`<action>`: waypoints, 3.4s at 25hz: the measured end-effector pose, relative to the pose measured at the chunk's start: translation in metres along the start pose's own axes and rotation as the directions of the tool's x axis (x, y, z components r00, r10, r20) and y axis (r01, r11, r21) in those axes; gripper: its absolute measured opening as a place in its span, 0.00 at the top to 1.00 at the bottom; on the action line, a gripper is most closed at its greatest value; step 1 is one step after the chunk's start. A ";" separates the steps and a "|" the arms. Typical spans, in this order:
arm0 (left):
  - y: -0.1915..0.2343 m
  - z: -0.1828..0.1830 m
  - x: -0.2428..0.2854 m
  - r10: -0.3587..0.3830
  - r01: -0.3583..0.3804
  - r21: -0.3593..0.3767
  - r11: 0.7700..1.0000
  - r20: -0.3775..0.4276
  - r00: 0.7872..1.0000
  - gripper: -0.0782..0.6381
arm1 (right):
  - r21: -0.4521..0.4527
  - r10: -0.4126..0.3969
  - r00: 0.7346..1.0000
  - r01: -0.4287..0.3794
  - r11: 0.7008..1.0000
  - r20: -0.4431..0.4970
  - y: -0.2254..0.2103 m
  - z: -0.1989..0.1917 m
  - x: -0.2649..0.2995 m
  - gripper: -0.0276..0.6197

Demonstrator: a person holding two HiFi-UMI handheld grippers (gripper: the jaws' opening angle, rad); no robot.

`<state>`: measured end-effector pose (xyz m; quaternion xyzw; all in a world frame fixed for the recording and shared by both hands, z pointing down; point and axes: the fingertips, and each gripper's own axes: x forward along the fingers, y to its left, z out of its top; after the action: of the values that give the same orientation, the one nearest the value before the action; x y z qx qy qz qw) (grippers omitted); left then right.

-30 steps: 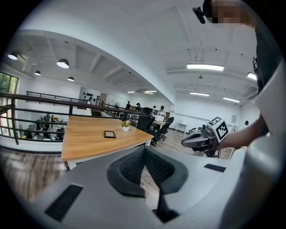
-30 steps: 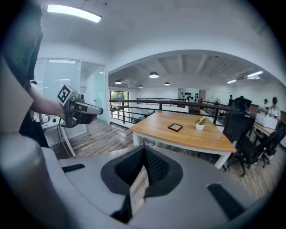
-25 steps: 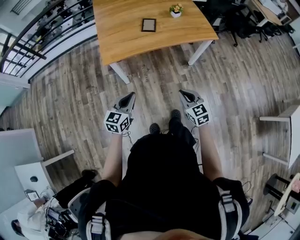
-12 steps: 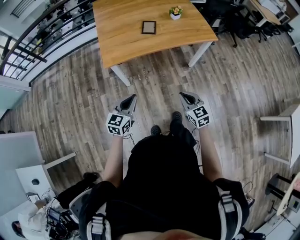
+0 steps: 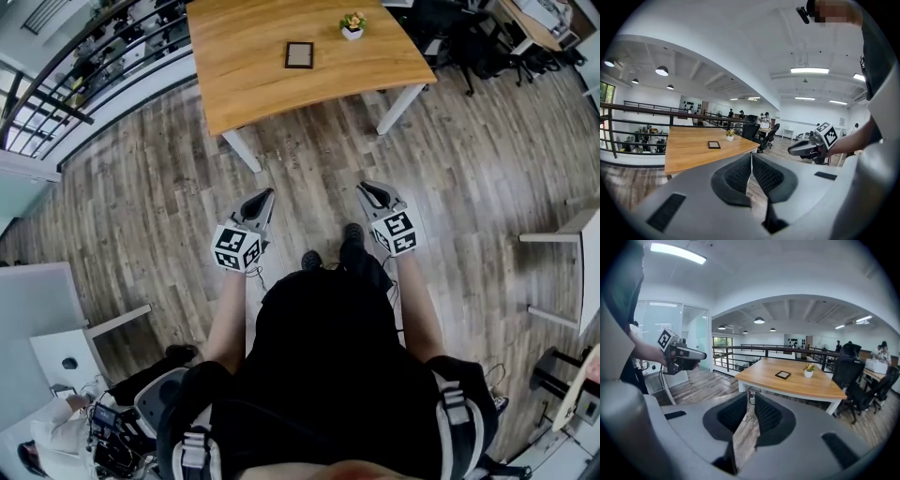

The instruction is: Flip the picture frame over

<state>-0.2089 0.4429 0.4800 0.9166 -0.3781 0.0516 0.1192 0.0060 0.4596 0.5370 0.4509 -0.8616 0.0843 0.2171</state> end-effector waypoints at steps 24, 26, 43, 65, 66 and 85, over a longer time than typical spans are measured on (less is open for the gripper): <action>0.021 -0.001 0.008 0.054 -0.053 -0.026 0.998 0.033 0.998 0.47 | 0.041 -0.012 0.999 0.010 0.999 0.048 -0.016 -0.001 0.010 0.23; 0.023 0.000 0.015 0.059 -0.058 -0.026 0.998 0.028 0.998 0.47 | 0.050 -0.007 0.999 0.005 0.999 0.048 -0.022 -0.002 0.014 0.23; 0.048 0.018 0.113 0.126 -0.127 -0.058 0.990 -0.022 0.992 0.47 | 0.119 0.079 0.995 -0.086 0.989 0.062 -0.125 0.009 0.072 0.26; 0.060 0.018 0.190 0.368 -0.376 -0.110 0.920 -0.085 0.926 0.47 | 0.057 0.343 0.939 -0.344 0.937 0.036 -0.225 0.030 0.169 0.28; 0.059 0.018 0.194 0.364 -0.372 -0.108 0.922 -0.086 0.927 0.47 | 0.057 0.343 0.939 -0.345 0.937 0.033 -0.228 0.029 0.169 0.28; 0.121 0.029 0.267 0.270 -0.279 -0.146 0.949 -0.078 0.960 0.47 | 0.114 0.225 0.974 -0.220 0.969 -0.030 -0.285 0.027 0.193 0.29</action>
<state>-0.1050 0.1710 0.5227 0.8412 -0.5011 0.0641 0.1928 0.1334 0.1425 0.5851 0.3609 -0.8959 0.1651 0.1995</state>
